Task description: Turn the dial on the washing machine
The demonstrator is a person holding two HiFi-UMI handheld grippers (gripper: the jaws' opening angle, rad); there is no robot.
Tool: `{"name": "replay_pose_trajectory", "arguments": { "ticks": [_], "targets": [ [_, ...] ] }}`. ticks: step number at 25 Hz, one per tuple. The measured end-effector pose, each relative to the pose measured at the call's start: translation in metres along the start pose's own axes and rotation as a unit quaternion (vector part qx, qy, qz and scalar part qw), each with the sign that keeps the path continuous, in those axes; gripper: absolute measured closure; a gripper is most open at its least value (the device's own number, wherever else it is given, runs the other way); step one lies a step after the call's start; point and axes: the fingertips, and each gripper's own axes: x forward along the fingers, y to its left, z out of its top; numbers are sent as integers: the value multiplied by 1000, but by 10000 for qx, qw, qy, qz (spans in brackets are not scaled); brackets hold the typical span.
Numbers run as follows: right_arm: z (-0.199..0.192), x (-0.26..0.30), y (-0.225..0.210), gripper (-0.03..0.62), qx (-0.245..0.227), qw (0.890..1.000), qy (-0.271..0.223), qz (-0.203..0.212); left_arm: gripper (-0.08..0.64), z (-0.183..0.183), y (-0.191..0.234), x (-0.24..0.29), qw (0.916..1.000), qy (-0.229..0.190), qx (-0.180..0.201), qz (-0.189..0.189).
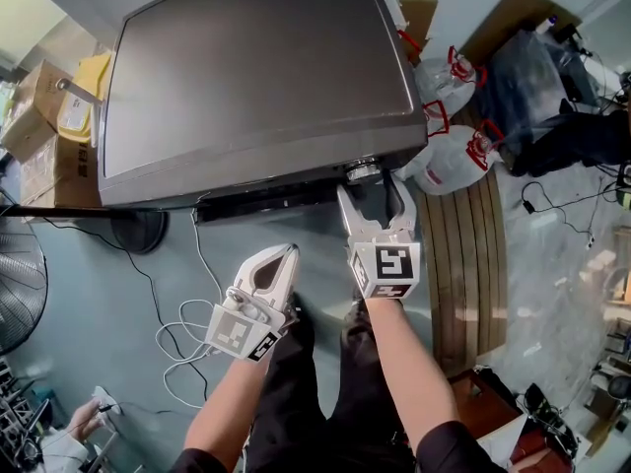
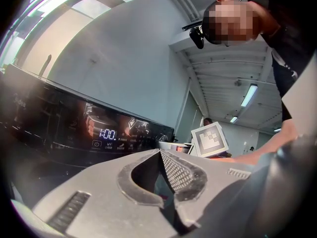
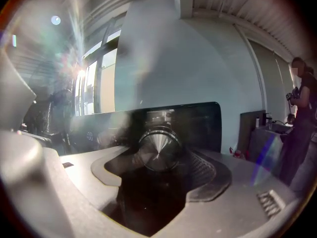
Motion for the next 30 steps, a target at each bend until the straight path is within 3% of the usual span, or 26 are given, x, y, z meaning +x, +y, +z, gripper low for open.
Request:
{"name": "replay_pose_trajectory", "arguments": {
  "ticks": [15, 30],
  "targets": [
    [2, 4, -4, 290, -58, 9998, 36, -199, 548, -2, 1, -4, 9999, -38, -95, 27],
    [3, 4, -7, 295, 879, 9960, 98, -99, 548, 0, 1, -4, 9999, -98, -119, 60]
  ]
}}
